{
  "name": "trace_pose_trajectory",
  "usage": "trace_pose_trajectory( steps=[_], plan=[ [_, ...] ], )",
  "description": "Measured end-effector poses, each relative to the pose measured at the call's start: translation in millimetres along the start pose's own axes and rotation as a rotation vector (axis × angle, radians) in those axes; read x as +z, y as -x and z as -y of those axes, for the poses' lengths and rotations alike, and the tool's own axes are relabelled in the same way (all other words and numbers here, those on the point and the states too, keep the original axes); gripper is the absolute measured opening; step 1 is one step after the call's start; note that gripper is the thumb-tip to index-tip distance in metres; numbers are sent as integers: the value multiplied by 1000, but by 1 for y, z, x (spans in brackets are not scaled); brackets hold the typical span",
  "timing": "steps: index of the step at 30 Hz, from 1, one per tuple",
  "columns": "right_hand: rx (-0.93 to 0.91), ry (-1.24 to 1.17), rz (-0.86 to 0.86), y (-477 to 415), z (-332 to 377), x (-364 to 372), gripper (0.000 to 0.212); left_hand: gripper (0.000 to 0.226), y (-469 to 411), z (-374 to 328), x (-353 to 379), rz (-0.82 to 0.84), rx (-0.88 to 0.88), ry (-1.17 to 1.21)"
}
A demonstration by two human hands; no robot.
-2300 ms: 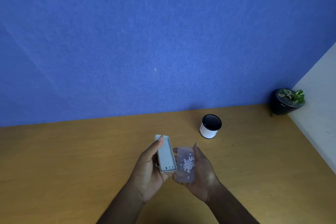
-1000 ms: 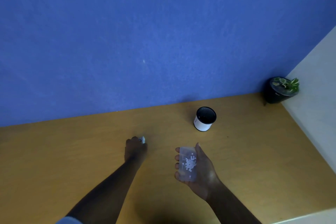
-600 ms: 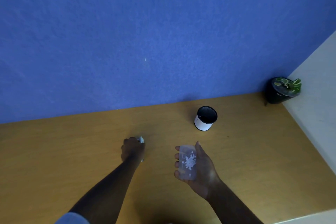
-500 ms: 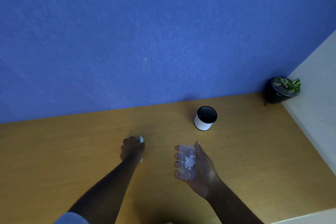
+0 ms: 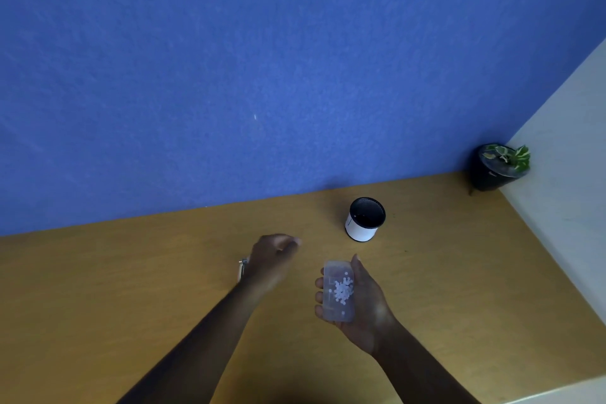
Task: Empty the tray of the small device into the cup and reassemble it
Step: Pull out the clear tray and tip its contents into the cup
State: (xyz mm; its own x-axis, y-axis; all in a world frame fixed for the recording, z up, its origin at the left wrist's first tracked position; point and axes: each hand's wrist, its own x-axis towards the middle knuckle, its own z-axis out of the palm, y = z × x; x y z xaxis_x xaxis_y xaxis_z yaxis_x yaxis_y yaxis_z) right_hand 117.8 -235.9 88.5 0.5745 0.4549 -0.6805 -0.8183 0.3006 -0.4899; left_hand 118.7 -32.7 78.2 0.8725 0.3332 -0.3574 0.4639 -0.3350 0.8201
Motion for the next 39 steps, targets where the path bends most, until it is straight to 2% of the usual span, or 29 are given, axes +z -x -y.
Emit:
trace_pose_trajectory(
  steps=[4,7,13,18,20,23,27,31,35,39],
  plan=[
    [-12,39,-34,-10,9,-4,71,30,10,-33,13,260,16,79],
    [-29,65,-38,-14,20,-4,71,20,3,-43,24,323,16,75],
    [-75,144,-125,-28,45,-5,72,14,-22,-63,39,259,-55,77],
    [-180,220,-247,-34,69,-14,54,13,-58,-96,46,195,-31,71],
    [-232,294,-310,-40,78,-21,52,14,-74,-110,50,166,-9,67],
    [-350,425,-409,-46,91,-32,46,14,-97,-125,56,154,13,44],
    [-586,627,-512,-59,105,-49,19,12,-127,-132,72,125,71,-24],
    [-671,819,-593,-66,123,-50,22,12,-145,-134,87,73,137,-68],
    [-590,974,-628,-79,129,-60,41,19,-152,-133,99,72,152,-61],
    [-525,1100,-618,-88,128,-64,49,18,-155,-129,111,59,202,-59]
  ],
)
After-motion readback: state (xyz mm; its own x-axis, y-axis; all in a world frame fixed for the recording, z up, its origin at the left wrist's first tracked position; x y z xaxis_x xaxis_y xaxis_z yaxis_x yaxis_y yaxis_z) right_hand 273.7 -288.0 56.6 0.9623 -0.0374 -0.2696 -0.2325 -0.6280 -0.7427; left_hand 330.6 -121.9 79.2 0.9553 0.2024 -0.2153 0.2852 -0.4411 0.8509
